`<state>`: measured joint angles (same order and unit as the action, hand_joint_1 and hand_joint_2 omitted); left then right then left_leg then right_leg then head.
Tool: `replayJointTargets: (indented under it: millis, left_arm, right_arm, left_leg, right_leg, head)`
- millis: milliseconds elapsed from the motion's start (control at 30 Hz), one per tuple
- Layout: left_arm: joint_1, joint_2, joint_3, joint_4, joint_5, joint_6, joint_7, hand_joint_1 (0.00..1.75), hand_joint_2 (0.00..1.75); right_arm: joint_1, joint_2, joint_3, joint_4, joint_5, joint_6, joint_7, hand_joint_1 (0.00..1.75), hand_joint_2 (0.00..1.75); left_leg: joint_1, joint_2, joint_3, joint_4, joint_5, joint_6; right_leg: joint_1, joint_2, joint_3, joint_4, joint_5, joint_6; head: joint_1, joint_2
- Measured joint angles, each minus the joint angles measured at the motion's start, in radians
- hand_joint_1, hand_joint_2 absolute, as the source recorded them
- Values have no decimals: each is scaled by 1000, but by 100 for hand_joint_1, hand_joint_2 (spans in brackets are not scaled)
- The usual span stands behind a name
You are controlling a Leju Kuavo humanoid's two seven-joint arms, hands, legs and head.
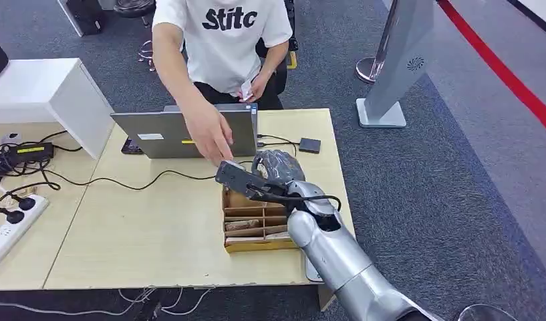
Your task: Pass the card to the sensor for recognition and then transmit it.
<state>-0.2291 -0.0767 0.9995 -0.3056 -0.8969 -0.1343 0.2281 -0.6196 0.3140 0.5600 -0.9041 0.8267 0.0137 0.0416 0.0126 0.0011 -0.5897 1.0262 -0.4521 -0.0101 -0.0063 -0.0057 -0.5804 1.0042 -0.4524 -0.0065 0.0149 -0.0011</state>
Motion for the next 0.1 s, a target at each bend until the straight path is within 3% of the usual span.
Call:
replayJointTargets:
  millis: [100]
  left_arm:
    - [0, 0, 0, 0, 0, 0, 0, 0, 175]
  right_arm:
    - [0, 0, -18, -2, 0, -13, 0, 175, 175]
  left_leg:
    - [0, 0, 0, 0, 0, 0]
  right_leg:
    - [0, 0, 0, 0, 0, 0]
  head:
    - [0, 0]
